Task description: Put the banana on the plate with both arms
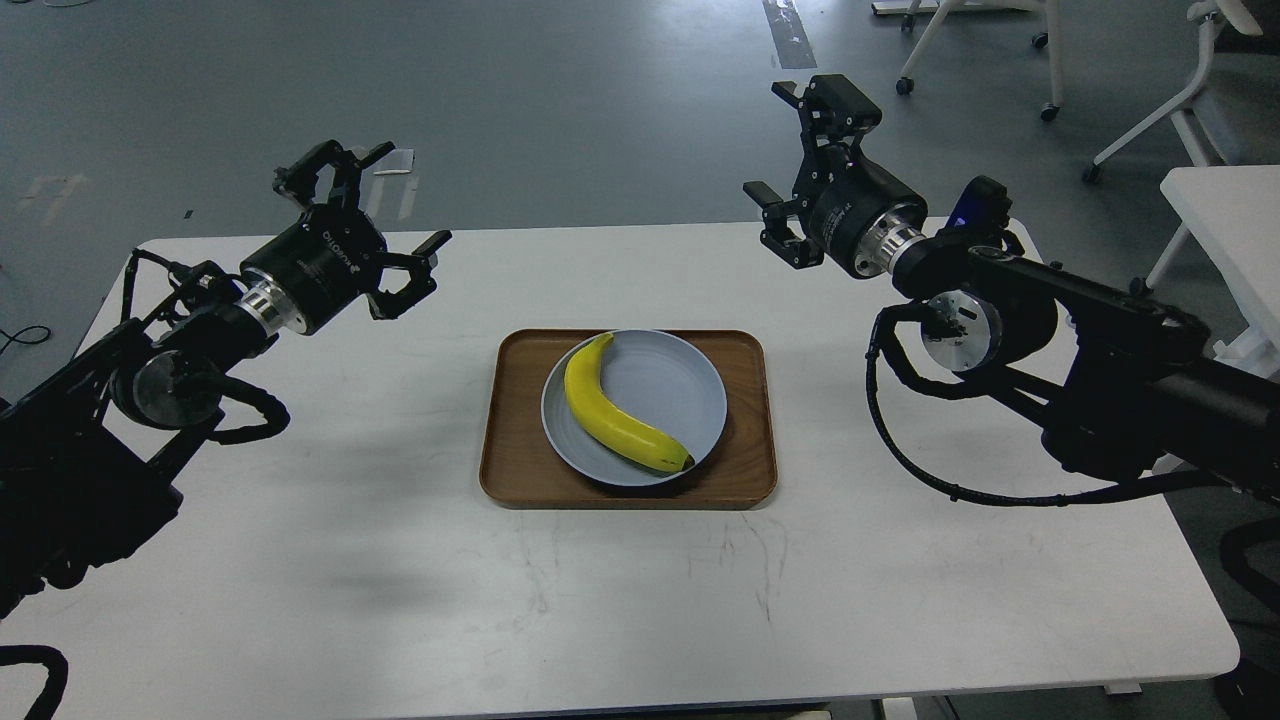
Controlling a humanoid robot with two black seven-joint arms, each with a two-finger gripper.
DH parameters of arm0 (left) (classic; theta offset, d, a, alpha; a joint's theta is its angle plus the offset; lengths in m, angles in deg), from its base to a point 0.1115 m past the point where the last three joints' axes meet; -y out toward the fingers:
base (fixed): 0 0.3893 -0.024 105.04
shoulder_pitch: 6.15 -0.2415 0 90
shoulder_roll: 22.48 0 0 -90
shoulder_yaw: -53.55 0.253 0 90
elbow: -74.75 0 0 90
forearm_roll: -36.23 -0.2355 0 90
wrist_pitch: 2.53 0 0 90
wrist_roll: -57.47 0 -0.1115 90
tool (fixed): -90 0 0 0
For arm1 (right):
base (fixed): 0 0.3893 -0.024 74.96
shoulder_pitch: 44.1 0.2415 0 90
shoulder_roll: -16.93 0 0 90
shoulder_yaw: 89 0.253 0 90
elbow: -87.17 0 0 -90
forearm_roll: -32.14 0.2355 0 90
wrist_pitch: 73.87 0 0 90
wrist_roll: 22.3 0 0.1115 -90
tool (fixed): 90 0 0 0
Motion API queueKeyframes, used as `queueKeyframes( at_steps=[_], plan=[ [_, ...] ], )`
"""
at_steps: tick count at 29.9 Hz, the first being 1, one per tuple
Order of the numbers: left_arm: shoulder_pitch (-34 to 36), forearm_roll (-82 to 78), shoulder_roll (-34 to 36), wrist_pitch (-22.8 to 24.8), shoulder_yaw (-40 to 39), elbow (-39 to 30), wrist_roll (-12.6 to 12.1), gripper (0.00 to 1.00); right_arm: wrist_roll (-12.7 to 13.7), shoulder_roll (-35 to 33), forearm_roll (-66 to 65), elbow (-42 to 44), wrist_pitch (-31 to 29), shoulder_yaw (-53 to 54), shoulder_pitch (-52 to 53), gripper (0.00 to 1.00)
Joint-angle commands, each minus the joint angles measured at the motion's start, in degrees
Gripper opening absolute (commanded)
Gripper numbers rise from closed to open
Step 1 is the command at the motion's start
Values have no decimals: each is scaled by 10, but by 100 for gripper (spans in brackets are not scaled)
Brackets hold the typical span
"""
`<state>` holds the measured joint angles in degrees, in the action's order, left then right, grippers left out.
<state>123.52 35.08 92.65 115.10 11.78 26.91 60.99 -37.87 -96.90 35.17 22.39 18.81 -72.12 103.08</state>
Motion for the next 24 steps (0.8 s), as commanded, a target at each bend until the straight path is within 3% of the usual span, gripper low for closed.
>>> queueKeyframes(
  at_steps=[1,15,24],
  plan=[
    [-10,0,9,4,0,-2,6,98,0,-17,-4,7,-35,-5,-7,99],
    [-12,1,13,4,-2,-3,9,98,1,-23,3,8,-43,20,-17,99],
    [-12,-1,18,4,-13,-5,8,98,16,-32,28,6,-61,23,-15,100]
  ],
)
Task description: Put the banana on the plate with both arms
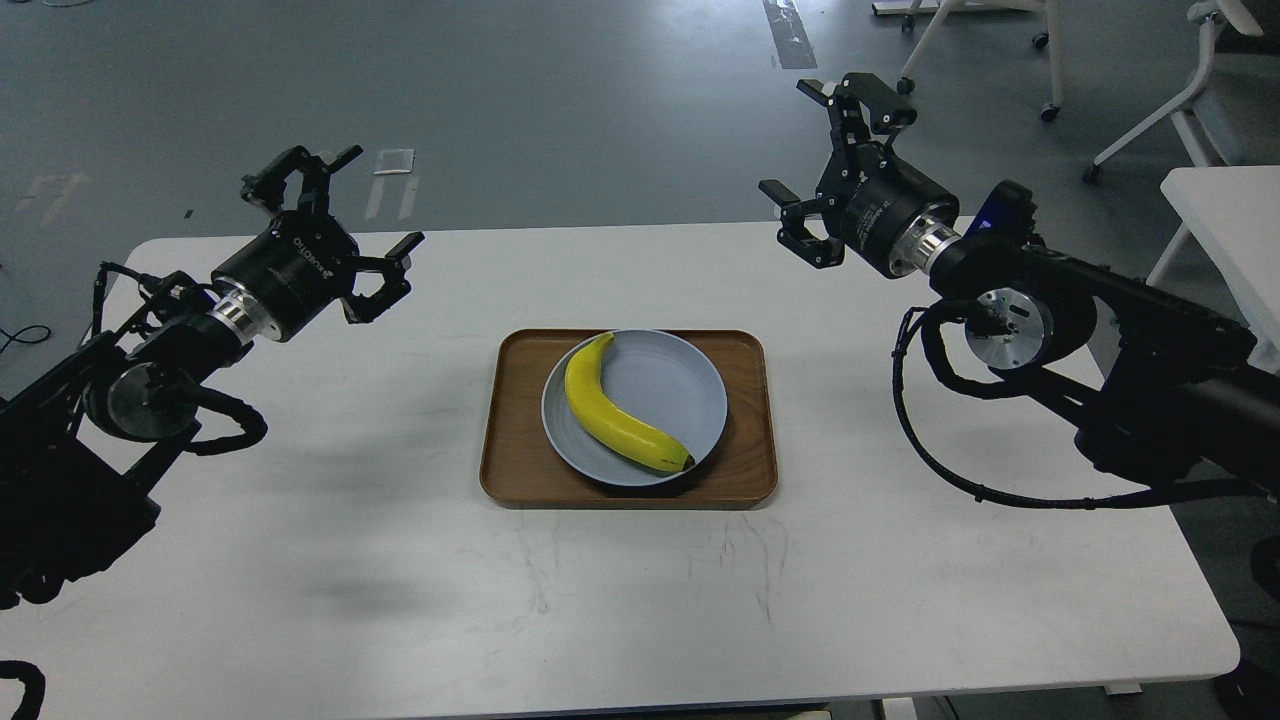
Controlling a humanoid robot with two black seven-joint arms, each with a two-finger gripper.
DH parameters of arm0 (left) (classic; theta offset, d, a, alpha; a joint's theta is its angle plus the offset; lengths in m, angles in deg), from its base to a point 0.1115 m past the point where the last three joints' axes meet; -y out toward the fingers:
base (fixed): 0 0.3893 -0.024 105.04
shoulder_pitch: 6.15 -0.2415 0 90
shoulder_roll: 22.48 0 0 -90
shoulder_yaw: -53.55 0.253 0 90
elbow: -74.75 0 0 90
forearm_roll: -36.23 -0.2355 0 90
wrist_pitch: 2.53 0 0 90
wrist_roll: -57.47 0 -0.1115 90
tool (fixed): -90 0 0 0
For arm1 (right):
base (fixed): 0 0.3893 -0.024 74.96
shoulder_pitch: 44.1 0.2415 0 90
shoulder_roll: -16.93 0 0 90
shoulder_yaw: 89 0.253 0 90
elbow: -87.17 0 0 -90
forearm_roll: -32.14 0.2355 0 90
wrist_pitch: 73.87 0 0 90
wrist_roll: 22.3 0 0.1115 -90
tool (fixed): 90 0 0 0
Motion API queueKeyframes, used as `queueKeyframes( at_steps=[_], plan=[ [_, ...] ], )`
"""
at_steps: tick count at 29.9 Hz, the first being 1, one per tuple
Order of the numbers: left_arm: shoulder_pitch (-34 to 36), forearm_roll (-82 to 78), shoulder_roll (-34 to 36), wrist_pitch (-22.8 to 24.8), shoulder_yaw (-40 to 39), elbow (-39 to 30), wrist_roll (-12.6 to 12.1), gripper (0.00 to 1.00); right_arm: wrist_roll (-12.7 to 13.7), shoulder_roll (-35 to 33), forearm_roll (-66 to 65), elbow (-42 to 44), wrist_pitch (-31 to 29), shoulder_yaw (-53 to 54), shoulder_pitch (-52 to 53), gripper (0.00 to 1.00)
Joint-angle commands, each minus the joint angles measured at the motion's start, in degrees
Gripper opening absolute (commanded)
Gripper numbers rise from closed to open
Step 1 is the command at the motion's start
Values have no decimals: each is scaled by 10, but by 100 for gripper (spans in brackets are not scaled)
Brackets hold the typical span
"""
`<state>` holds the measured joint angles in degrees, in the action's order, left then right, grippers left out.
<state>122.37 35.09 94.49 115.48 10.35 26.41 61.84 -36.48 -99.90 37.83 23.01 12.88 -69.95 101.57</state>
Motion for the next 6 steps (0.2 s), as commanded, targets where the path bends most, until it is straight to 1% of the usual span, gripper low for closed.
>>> queueKeyframes(
  at_steps=[1,6],
  plan=[
    [0,-1,-1,0,3,0,-2,98,1,-4,-1,3,3,3,2,100],
    [0,-1,-4,0,3,0,-1,98,1,-16,-5,2,2,-3,1,100]
  ],
)
